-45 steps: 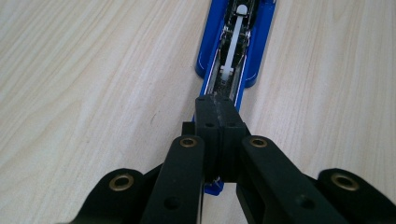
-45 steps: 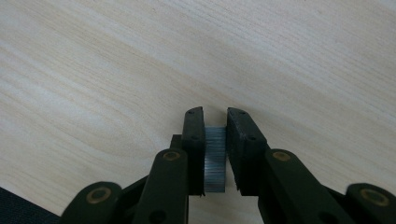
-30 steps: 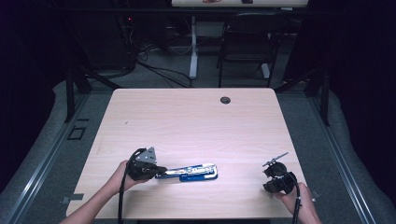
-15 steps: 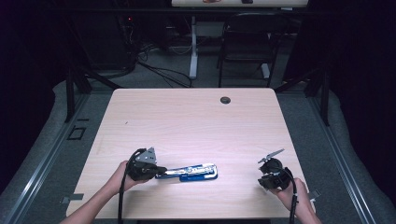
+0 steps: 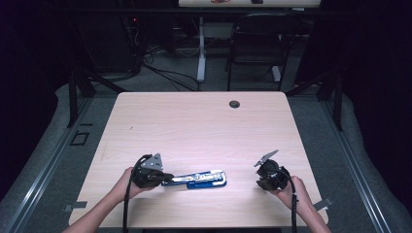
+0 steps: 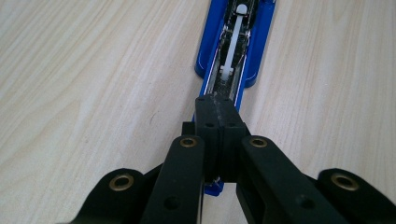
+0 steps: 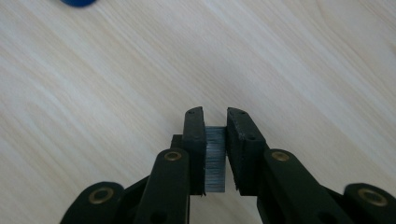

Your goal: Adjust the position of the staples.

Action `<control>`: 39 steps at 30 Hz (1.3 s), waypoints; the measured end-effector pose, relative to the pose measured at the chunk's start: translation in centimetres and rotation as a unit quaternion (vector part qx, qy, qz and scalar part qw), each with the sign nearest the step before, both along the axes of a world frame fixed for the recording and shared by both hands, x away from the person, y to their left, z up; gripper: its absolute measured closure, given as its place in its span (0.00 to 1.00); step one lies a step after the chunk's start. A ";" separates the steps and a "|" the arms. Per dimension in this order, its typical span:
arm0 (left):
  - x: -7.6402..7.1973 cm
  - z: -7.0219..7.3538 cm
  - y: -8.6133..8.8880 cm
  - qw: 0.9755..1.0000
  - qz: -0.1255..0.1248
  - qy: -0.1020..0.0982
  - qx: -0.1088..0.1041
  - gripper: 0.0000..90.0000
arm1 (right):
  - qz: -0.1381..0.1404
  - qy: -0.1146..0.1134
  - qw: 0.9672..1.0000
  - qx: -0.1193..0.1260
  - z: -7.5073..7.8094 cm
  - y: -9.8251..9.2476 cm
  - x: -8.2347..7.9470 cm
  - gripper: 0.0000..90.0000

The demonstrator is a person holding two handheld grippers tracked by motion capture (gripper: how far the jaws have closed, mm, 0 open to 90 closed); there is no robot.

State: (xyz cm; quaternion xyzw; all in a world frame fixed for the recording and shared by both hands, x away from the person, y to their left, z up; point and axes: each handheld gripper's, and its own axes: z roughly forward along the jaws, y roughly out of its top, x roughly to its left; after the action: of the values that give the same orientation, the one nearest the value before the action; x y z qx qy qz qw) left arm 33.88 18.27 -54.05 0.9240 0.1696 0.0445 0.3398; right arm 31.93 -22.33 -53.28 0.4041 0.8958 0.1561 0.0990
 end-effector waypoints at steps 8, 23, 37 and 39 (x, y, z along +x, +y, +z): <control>0.0 0.0 -0.1 1.000 0.001 -0.002 0.000 1.00 | 0.026 0.000 1.000 -0.010 0.0 2.6 1.6 0.87; -0.1 0.1 -0.1 1.000 0.006 -0.008 0.007 1.00 | 0.029 0.017 0.999 -0.012 -1.2 5.2 3.2 0.87; 0.0 0.0 -0.1 1.000 0.001 -0.002 0.000 1.00 | -0.022 -0.020 0.997 0.072 -1.8 4.8 2.8 0.82; 0.0 0.0 -0.1 1.000 0.001 -0.002 0.000 1.00 | -0.012 -0.022 0.998 0.058 -1.9 4.6 3.0 0.81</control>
State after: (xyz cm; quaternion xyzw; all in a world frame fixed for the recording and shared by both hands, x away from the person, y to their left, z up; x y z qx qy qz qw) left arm 33.84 18.19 -54.02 0.9239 0.1695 0.0465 0.3399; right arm 34.96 -17.69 -55.14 0.4165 0.8780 0.2150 0.0971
